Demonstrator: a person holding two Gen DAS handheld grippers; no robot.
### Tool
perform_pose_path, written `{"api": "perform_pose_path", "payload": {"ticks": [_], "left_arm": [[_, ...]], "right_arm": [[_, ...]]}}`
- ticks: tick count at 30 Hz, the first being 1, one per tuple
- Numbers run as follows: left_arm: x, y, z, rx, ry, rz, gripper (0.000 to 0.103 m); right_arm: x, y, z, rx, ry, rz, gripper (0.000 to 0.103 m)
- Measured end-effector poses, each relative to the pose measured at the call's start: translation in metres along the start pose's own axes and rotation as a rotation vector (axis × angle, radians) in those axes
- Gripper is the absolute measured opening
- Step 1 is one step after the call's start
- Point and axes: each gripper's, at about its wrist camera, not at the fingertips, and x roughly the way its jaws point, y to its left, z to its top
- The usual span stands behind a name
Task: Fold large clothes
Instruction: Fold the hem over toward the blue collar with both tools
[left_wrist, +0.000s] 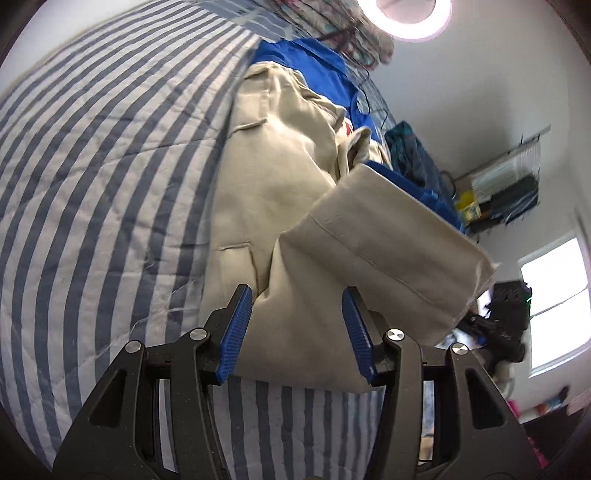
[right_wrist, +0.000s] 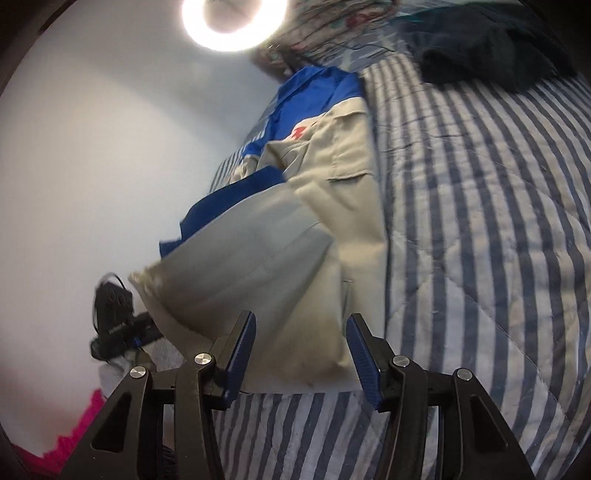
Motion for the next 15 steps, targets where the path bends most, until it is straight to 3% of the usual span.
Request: {"api": "perform_pose_path", "payload": {"ticks": [2, 8, 10, 12, 15], "left_arm": [[0.006, -0.001, 0.000, 0.024, 0.006, 0.037, 0.051], [0.022, -0.004, -0.005, 0.055, 0.047, 0.039, 0.050], [0.023, -0.009, -0.008, 0.082, 0.056, 0.049, 0.043], [0.023, -0.010, -0.008, 0.085, 0.051, 0.066, 0.029], [0.020, -0.005, -0.007, 0.064, 0.051, 0.044, 0.024]], "right_arm": [[0.008, 0.004, -0.002, -0.024, 0.018, -0.014, 0.055], [0.018, -0.003, -0.010, -0.030, 0.053, -0.030, 0.053], [0.017, -0.003, -0.012, -0.035, 0.055, -0.025, 0.047], [0.015, -0.004, -0.012, -0.036, 0.056, -0.023, 0.040], [0.016, -0.004, -0.010, -0.038, 0.052, -0.026, 0.036]]}}
